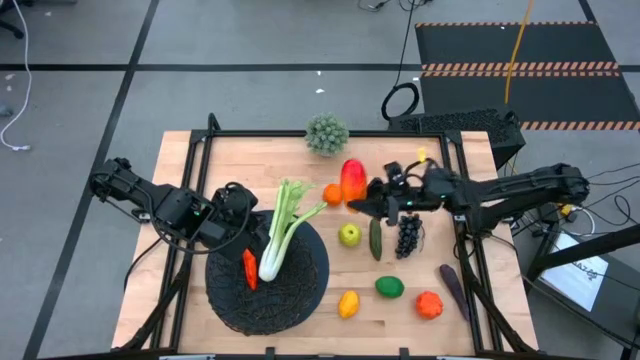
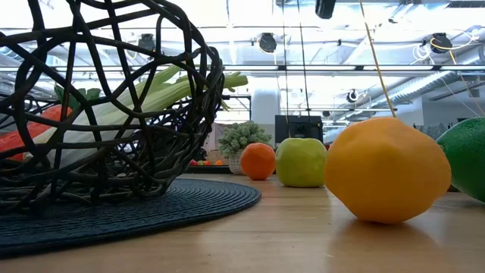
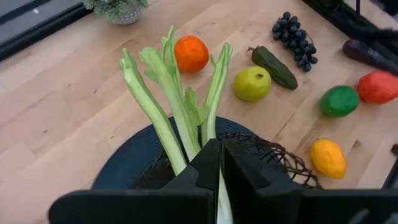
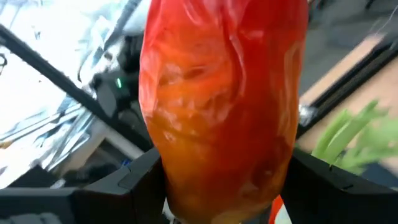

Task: Build produce basket
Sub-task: Put the orange mango into the black wire basket

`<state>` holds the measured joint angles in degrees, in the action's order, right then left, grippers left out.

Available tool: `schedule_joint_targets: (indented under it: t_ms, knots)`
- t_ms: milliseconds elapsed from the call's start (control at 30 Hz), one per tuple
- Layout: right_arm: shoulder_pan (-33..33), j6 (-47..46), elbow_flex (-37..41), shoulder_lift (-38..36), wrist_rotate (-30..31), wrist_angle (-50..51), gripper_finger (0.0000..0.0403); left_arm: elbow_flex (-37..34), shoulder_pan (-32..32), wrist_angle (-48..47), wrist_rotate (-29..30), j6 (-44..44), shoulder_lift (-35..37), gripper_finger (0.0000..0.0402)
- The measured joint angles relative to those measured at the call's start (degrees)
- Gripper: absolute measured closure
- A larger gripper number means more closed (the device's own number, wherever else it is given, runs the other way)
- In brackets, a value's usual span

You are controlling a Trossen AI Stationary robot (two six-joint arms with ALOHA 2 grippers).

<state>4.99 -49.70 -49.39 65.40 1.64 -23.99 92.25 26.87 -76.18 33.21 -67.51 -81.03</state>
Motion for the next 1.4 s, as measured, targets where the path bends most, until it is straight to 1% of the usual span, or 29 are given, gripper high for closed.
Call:
schedule_joint_targets:
  t_ms: [100, 200, 267, 333, 400, 533, 667, 800, 967, 1033, 1200, 1300, 1400]
  knots:
    - [0.0, -2.88, 0.0, 4.04, -5.04, -3.86, 0.0154, 0.0, 0.0, 0.02, 0.0, -3.24, 0.0, 0.0378]
    - [0.37, -3.15, 0.0, 8.04, -9.21, -7.71, 0.0154, 0.0, 0.0, 0.07, 0.0, -5.27, 0.0, 0.0378]
    - [0.85, -2.28, 0.01, 10.55, -10.55, -9.2, 0.0154, 0.0, 0.0, 0.18, -0.7, -5.72, 0.0, 0.0378]
    - [1.63, -0.9, 0.0, 12.89, -10.9, -10.08, 0.0154, 0.0, -0.35, 0.48, -2.84, -6.18, 0.0, 0.0378]
    - [2.46, 0.82, 0.0, 14.91, -10.94, -10.46, 0.0154, 0.0, -0.7, 1.58, -4.92, -8.02, 0.0, 0.0378]
    - [4.34, 3.43, 0.0, 18.84, -10.07, -10.76, 0.0154, 0.0, -0.81, 4.03, -5.36, -10.2, 0.0, 0.0378]
    - [6.11, 6.57, 0.0, 23.26, -5.25, -15.31, 0.0154, 0.0, -1.12, 6.8, -5.47, -10.62, 0.0, 0.0378]
    - [7.4, 9.43, -0.02, 27.86, -1.73, -20.59, 0.0154, 0.0, -1.21, 8.01, -5.11, -14.6, 0.0, 0.0378]
    - [9.15, 14.61, -0.02, 33.1, -1.57, -22.83, 0.0154, 0.02, -1.47, 11.6, -4.88, -15.77, -1.26, 0.0378]
    - [9.53, 14.28, -0.02, 35.02, -1.57, -24.96, 0.0154, 0.02, -1.49, 13.0, -4.85, -15.75, -1.84, 0.0378]
    - [9.7, 8.81, -0.66, 38.45, -1.4, -33.06, 0.0154, 0.01, -1.44, 15.04, -4.85, -15.68, -3.48, 0.0378]
    - [9.78, 10.38, -2.87, 39.09, -1.66, -31.77, 0.0154, 0.02, -1.73, 16.67, -4.93, -14.28, -4.41, 0.0378]
    - [10.12, 13.82, -5.31, 39.57, -1.72, -25.22, 0.0153, 0.02, -1.79, 16.63, -5.75, -13.56, -5.2, 0.0378]
